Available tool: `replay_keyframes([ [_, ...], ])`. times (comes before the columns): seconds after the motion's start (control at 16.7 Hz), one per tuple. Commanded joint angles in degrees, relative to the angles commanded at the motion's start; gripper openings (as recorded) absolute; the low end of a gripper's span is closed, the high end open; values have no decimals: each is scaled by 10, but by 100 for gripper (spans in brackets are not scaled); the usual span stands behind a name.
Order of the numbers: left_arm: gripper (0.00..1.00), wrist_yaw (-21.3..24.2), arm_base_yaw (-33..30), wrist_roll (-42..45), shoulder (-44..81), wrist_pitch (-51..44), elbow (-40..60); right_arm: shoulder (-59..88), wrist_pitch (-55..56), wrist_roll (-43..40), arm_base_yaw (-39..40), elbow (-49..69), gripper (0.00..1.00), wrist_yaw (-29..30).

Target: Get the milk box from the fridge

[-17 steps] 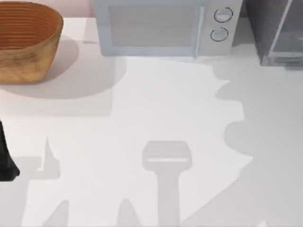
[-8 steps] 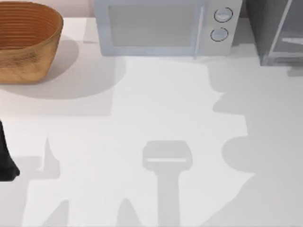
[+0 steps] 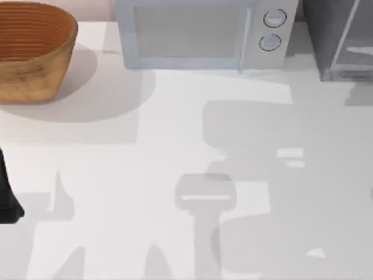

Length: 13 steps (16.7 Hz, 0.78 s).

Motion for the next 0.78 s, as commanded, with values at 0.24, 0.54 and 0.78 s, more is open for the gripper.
replay_keyframes([
  [0.24, 100, 0, 0, 0, 0, 0, 0, -224, -112, -2, 27, -95, 0, 24],
  [0.54, 100, 0, 0, 0, 0, 0, 0, -526, -267, -5, 65, -227, 0, 58],
  [0.78, 100, 0, 0, 0, 0, 0, 0, -730, -379, -6, 93, -322, 0, 82],
])
